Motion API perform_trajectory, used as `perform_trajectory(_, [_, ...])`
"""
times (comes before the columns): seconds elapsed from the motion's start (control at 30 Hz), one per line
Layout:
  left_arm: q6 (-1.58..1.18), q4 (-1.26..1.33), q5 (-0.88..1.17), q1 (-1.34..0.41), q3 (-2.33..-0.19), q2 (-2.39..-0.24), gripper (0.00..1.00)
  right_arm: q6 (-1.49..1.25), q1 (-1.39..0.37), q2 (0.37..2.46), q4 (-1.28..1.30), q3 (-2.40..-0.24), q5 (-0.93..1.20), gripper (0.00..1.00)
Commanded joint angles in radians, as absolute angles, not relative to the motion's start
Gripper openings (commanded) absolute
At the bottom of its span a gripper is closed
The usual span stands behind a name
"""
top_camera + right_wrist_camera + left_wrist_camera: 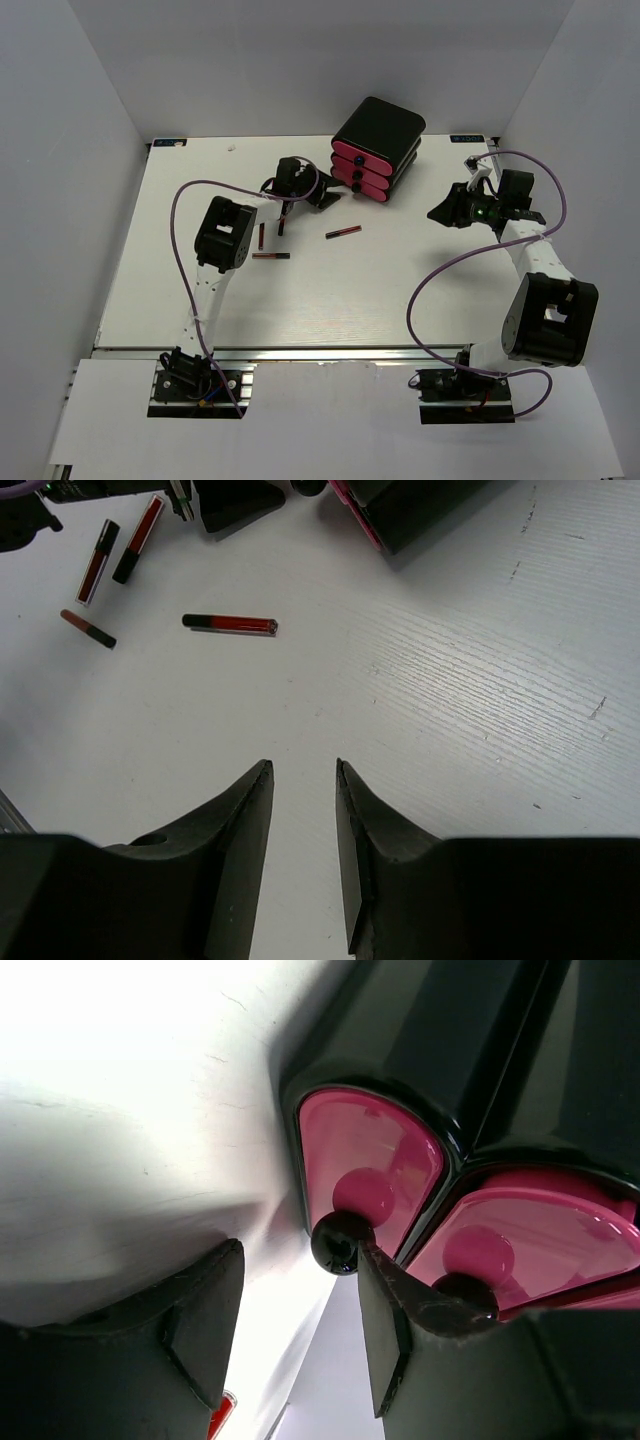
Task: Organize the makeup
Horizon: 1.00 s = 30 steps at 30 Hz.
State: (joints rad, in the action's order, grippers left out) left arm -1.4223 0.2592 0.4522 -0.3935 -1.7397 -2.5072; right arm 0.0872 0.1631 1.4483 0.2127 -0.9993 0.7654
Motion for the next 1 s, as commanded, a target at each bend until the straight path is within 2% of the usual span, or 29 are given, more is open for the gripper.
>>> perform_trajectory(0.0, [-1.416, 0.239, 0.449, -0.402, -1.718, -2.456, 0.6, 0.098, 0.163, 1.448, 0.189, -1.026, 0.77, 0.37])
perform_trajectory(0.13, [-1.416, 0.244, 0.459, -0.405, -1.717, -2.454, 0.51, 0.1, 0.163, 1.448, 0.189, -1.023, 0.772, 0.37])
perform_trajectory(0.23, [-1.42, 0.253, 0.46, -0.411, -1.713, -2.448, 0.49, 0.1, 0.161, 1.45, 0.187, -1.022, 0.77, 0.37])
perform_trajectory(0.57, [-1.453, 0.258, 0.411, -0.46, -1.773, -2.465, 0.62, 0.098, 0.163, 1.448, 0.183, -1.019, 0.772, 0.38])
perform_trajectory(0.97, [-1.502, 0.241, 0.327, -0.476, -1.81, -2.496, 0.6, 0.101, 0.163, 1.448, 0.181, -1.014, 0.77, 0.38])
